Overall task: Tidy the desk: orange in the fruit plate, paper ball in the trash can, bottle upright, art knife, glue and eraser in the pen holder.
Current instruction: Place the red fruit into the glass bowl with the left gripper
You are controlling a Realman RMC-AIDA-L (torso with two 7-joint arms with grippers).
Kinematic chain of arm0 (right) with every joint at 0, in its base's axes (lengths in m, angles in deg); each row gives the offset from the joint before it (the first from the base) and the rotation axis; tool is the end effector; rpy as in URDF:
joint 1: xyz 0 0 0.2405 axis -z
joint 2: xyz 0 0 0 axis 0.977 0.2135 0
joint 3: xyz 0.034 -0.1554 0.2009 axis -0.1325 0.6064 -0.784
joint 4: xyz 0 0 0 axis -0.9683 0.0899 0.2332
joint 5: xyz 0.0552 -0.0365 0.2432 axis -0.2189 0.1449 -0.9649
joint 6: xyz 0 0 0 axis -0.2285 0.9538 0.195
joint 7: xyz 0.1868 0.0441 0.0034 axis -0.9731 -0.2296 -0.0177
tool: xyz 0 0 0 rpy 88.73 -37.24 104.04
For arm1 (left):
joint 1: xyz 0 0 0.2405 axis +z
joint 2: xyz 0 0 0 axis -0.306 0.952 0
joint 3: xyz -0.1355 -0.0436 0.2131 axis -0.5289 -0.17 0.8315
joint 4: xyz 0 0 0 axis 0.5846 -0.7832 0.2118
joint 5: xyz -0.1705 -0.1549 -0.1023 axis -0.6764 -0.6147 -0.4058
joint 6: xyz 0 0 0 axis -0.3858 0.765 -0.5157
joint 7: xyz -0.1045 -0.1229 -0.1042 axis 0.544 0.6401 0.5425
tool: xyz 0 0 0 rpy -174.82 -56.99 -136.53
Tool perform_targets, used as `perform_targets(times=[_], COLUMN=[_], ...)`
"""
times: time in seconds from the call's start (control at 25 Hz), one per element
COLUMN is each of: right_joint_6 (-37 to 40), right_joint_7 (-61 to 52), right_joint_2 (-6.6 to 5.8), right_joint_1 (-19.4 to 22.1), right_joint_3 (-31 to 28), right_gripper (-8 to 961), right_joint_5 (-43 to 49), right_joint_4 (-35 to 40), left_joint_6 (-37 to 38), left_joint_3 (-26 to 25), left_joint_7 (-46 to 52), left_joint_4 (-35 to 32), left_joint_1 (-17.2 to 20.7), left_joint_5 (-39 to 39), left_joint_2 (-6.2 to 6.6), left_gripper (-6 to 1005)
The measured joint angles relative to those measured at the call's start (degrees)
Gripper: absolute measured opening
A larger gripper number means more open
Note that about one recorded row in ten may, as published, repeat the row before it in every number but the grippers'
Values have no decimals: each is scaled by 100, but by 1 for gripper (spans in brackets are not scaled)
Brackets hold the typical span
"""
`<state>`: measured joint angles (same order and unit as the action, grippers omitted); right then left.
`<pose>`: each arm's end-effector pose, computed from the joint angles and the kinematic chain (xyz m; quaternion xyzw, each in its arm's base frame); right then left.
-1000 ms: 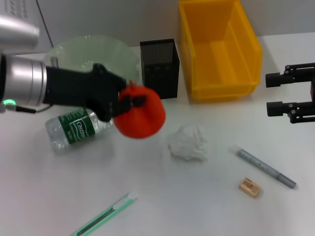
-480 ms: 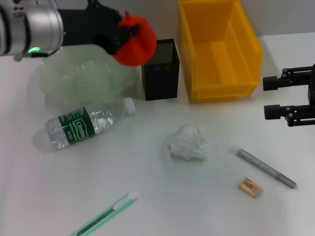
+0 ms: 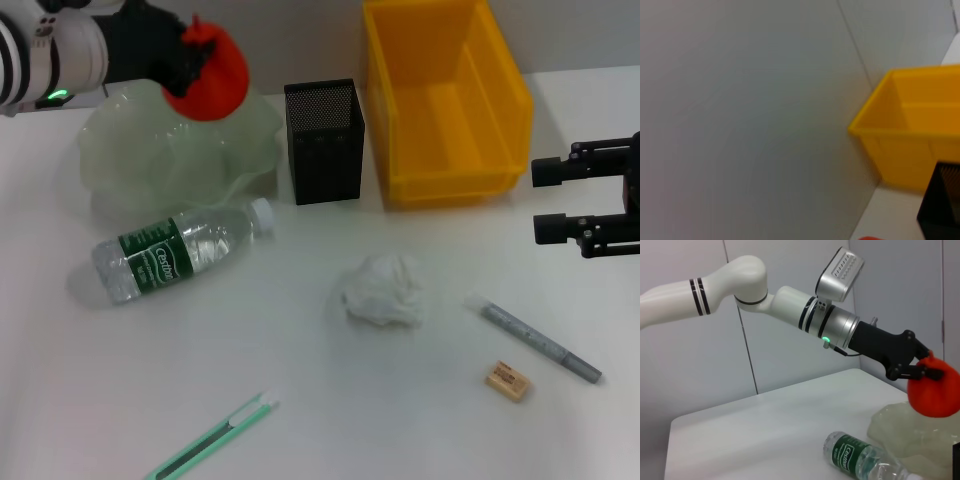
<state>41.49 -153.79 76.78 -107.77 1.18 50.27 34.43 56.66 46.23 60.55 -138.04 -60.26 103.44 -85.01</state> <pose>0.2394 0.3390 0.1049 -0.9576 0.1314 0.2339 0.1052 -0.1481 0.5358 -0.0248 -0.9279 -0.0251 -0.0311 0.3706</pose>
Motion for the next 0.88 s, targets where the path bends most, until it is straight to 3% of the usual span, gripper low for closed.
perform_targets(times=[0.2,0.24,0.52,0.76,0.88], right_joint_6=[0,0,-35,-41,-43], right_joint_7=[-9,-10,-40,-104,-107], right_joint_2=[1,5,19,60,69], right_joint_1=[-33,-54,-76,-76,-76], right_joint_3=[3,11,132,137,137], right_gripper=[655,655,655,655,655], right_joint_5=[3,4,8,8,8], right_joint_4=[-4,-6,-18,9,11], left_joint_6=[-9,-3,11,31,56], left_joint_3=[-1,18,48,55,75], left_joint_7=[60,305,552,598,611], left_joint_4=[-9,-3,80,88,89], left_joint_1=[19,49,30,47,47], left_joint_5=[109,570,1060,1098,1091], left_joint_2=[4,14,0,2,2], left_gripper=[114,114,116,117,262])
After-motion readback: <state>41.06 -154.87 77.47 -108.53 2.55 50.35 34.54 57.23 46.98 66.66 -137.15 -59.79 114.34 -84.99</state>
